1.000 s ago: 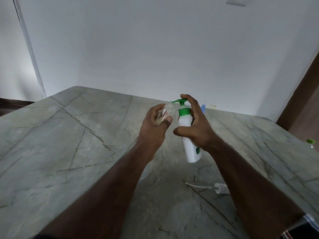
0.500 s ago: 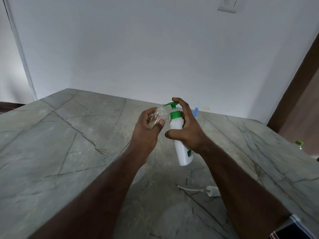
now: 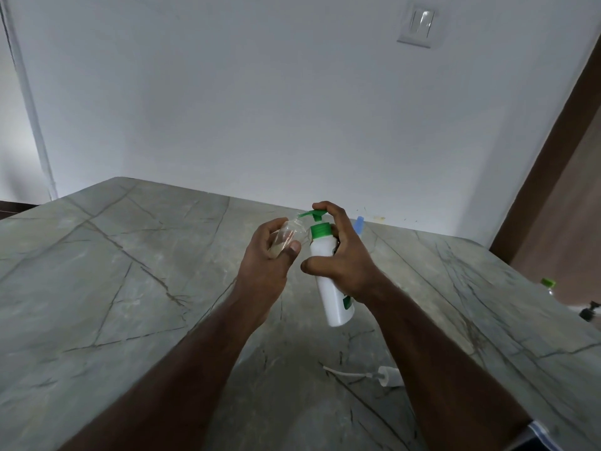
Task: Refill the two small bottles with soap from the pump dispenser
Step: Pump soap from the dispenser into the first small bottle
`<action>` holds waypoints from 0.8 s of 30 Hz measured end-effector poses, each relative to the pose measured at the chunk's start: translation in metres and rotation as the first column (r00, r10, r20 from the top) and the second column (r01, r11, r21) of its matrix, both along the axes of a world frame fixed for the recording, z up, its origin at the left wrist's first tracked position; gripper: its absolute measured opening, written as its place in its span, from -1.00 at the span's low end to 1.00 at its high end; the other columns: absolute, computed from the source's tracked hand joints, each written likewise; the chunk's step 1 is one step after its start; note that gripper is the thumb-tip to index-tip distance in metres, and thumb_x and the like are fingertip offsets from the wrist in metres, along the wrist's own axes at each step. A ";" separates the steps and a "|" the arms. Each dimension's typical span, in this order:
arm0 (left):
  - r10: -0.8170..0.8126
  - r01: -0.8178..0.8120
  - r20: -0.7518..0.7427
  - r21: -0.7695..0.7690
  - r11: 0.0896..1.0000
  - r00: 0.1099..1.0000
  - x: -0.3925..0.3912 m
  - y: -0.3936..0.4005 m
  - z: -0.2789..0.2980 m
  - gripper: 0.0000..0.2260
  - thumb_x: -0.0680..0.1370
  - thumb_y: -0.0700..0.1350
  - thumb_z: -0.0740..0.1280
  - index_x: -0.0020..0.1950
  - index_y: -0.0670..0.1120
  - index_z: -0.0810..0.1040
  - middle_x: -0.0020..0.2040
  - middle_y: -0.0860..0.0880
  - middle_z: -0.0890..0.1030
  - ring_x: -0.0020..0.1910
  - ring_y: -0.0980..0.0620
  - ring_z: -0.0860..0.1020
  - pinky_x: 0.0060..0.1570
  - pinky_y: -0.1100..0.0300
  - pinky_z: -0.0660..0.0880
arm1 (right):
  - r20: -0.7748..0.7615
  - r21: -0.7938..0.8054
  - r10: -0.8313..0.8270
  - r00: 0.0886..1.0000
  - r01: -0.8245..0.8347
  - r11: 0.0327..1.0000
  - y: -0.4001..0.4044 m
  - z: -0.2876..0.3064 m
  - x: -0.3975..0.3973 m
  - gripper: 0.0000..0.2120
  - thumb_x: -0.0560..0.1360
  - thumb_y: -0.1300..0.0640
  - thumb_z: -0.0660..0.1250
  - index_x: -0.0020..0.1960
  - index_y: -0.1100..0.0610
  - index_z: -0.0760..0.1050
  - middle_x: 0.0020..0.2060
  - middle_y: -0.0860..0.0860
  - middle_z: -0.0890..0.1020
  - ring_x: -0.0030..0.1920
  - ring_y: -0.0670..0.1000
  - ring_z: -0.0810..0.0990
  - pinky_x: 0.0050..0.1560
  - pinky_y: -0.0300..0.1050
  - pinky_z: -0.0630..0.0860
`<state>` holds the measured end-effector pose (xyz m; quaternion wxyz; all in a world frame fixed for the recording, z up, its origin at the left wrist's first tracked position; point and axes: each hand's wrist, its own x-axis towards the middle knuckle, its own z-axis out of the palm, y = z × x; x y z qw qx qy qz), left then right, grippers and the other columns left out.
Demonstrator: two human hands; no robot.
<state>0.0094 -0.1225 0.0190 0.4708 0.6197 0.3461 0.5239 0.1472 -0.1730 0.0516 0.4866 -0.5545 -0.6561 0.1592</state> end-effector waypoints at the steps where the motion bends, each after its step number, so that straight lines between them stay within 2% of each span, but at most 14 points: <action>1: 0.003 -0.003 -0.002 0.001 1.000 1.000 0.000 0.000 0.000 -0.61 0.60 -0.04 0.36 0.40 0.12 0.39 0.35 0.08 0.48 0.29 0.03 0.48 0.26 -0.04 0.53 | -0.003 -0.004 0.007 1.000 -0.007 1.000 0.000 0.000 -0.001 -0.11 0.24 0.28 0.52 0.39 -0.17 0.16 0.17 -0.15 0.44 0.01 -0.02 0.55 -0.12 -0.24 0.57; 4: 0.000 0.000 0.004 -0.004 1.000 1.000 -0.001 -0.001 0.001 -0.61 0.60 -0.04 0.36 0.41 0.12 0.38 0.36 0.08 0.48 0.30 0.04 0.47 0.27 -0.05 0.52 | 0.003 -0.017 0.015 1.000 -0.014 1.000 0.000 0.001 -0.002 -0.07 0.25 0.26 0.52 0.40 -0.25 0.12 0.14 -0.32 0.38 0.02 -0.05 0.54 -0.13 -0.32 0.55; 6: -0.022 0.023 0.036 -0.011 1.000 0.999 -0.003 -0.001 0.001 -0.62 0.60 -0.05 0.37 0.39 0.12 0.40 0.33 0.10 0.50 0.29 0.08 0.49 0.28 -0.04 0.52 | 0.000 -0.018 0.018 1.000 -0.018 1.000 -0.001 0.002 -0.003 -0.05 0.27 0.30 0.53 0.40 -0.28 0.09 0.12 -0.37 0.37 0.01 -0.07 0.54 -0.14 -0.34 0.54; 9: -0.036 0.037 0.059 -0.009 0.999 0.998 -0.005 -0.002 0.001 -0.63 0.60 -0.07 0.37 0.38 0.11 0.42 0.28 0.11 0.53 0.25 0.11 0.51 0.27 -0.02 0.53 | -0.017 -0.019 0.025 1.000 -0.025 0.999 -0.002 0.001 -0.002 -0.05 0.28 0.35 0.51 0.41 -0.26 0.12 0.13 -0.32 0.40 -0.03 -0.07 0.56 -0.19 -0.34 0.55; 15: -0.052 0.053 0.064 -0.010 0.999 0.997 -0.004 -0.003 0.000 -0.64 0.59 -0.12 0.37 0.36 0.09 0.44 0.21 0.12 0.56 0.17 0.15 0.55 0.23 0.02 0.56 | -0.055 0.006 0.034 0.998 -0.034 0.999 -0.002 0.001 0.002 -0.15 0.24 0.39 0.51 0.34 -0.16 0.25 0.10 -0.10 0.51 -0.15 -0.02 0.60 -0.24 -0.18 0.58; 17: -0.051 0.051 0.058 -0.012 0.999 0.997 -0.004 -0.002 0.000 -0.65 0.59 -0.11 0.38 0.35 0.11 0.44 0.23 0.12 0.55 0.18 0.15 0.54 0.23 0.01 0.55 | -0.057 0.009 0.040 0.998 -0.040 0.999 -0.002 0.000 0.002 -0.15 0.24 0.39 0.51 0.34 -0.17 0.25 0.11 -0.09 0.51 -0.15 -0.01 0.60 -0.25 -0.19 0.58; 21: -0.046 0.047 0.062 -0.021 0.999 0.997 -0.005 -0.001 0.000 -0.62 0.59 -0.08 0.38 0.39 0.10 0.43 0.28 0.07 0.54 0.25 0.08 0.52 0.26 -0.05 0.53 | -0.032 -0.006 0.044 0.999 -0.044 0.999 -0.001 0.000 -0.001 -0.08 0.25 0.31 0.51 0.40 -0.24 0.16 0.14 -0.25 0.43 -0.05 -0.03 0.56 -0.22 -0.30 0.56; 24: -0.039 0.041 0.067 -0.020 0.999 0.997 -0.005 -0.001 0.000 -0.61 0.59 -0.08 0.38 0.39 0.10 0.43 0.29 0.07 0.53 0.25 0.07 0.52 0.26 -0.06 0.53 | -0.026 -0.009 0.030 0.999 -0.030 0.999 -0.001 0.000 -0.002 -0.06 0.28 0.34 0.52 0.41 -0.26 0.12 0.11 -0.33 0.39 -0.04 -0.04 0.55 -0.23 -0.35 0.55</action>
